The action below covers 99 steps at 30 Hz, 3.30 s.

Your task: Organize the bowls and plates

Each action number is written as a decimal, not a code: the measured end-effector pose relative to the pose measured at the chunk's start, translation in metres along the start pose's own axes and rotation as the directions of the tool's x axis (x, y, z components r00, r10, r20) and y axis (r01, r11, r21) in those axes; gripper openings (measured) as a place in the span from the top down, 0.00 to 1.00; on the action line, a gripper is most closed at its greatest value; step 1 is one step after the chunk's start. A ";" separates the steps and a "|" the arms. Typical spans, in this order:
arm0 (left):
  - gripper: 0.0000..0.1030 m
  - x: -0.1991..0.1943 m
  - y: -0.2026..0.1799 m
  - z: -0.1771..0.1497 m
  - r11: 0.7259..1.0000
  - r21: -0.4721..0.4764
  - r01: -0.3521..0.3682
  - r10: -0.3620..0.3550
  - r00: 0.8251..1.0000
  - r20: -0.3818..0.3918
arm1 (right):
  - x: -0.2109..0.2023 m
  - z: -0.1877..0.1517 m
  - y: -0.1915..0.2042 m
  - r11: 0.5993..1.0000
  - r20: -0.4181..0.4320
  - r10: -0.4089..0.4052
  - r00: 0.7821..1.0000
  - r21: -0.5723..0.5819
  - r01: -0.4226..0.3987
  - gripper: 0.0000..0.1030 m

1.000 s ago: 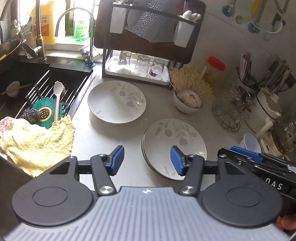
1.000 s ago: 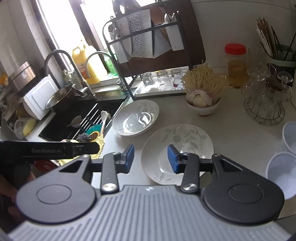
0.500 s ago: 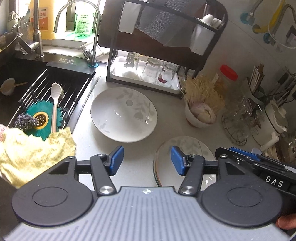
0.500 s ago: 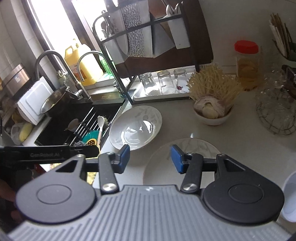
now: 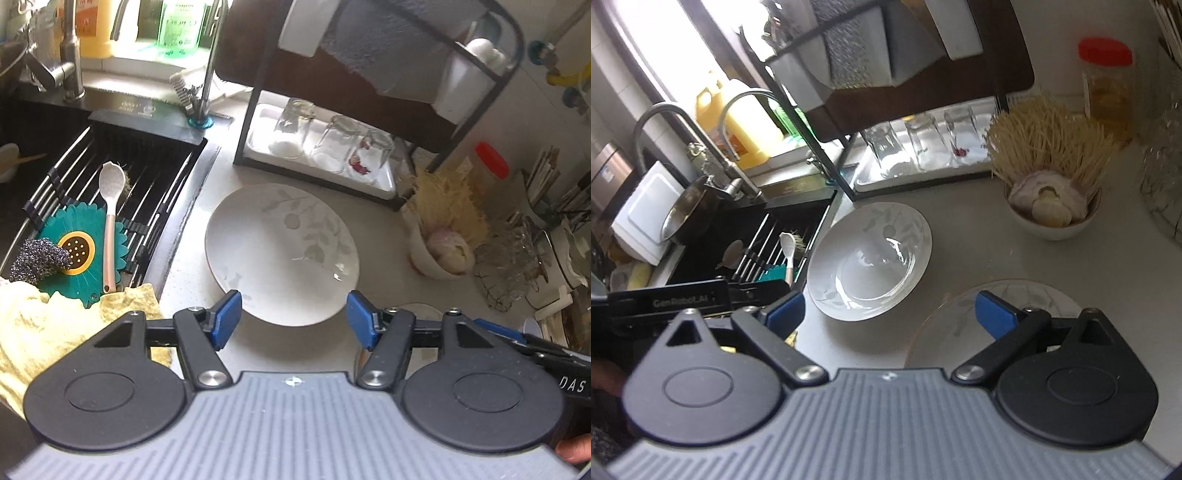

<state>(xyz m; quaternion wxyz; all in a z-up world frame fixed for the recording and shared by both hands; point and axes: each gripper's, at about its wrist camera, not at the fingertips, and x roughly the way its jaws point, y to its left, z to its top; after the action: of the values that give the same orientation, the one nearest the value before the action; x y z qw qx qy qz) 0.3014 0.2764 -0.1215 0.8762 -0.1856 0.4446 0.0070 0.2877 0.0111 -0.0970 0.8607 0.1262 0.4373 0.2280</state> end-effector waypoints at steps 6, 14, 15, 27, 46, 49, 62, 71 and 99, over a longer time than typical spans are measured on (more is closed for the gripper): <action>0.23 0.021 0.019 0.014 1.000 0.025 -0.003 0.003 1.000 -0.020 | 0.024 0.004 0.002 0.999 -0.013 -0.009 1.000 0.050 0.010 0.03; 0.24 0.051 0.041 0.031 1.000 -0.015 0.004 -0.005 0.998 -0.058 | 0.056 0.015 -0.001 0.996 -0.046 -0.028 0.999 0.081 0.032 0.03; 0.24 0.056 0.044 0.033 1.000 -0.019 0.004 -0.005 0.998 -0.066 | 0.059 0.017 -0.001 0.996 -0.045 -0.030 0.999 0.083 0.034 0.03; 0.38 0.104 0.056 0.065 0.997 0.055 -0.049 0.055 0.993 -0.108 | 0.113 0.042 -0.004 0.994 -0.109 -0.077 0.991 0.072 0.085 0.30; 0.77 0.158 0.084 0.093 1.000 0.002 0.009 -0.009 0.976 -0.218 | 0.162 0.055 -0.019 0.979 -0.239 -0.179 0.954 0.055 0.197 0.76; 0.80 0.163 0.085 0.095 1.000 0.020 0.012 -0.007 0.969 -0.249 | 0.166 0.055 -0.023 0.979 -0.266 -0.169 0.949 0.070 0.194 0.80; 0.88 0.165 0.096 0.093 0.997 -0.013 0.074 -0.074 0.943 -0.324 | 0.169 0.059 -0.023 0.982 -0.301 -0.144 0.943 0.077 0.175 0.85; 0.88 0.159 0.094 0.095 0.998 -0.007 0.065 -0.064 0.951 -0.302 | 0.165 0.060 -0.021 0.987 -0.289 -0.128 0.949 0.056 0.151 0.86; 0.88 0.048 0.024 0.102 0.997 0.027 0.075 -0.068 0.978 -0.197 | 0.054 0.074 -0.006 0.995 -0.143 -0.087 0.986 0.026 0.091 0.86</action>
<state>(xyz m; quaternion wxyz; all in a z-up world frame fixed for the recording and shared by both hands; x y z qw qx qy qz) 0.4054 0.3250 -0.1118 0.8309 -0.1860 0.5219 -0.0504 0.3766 0.0312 -0.0938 0.8347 0.1041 0.5061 0.1905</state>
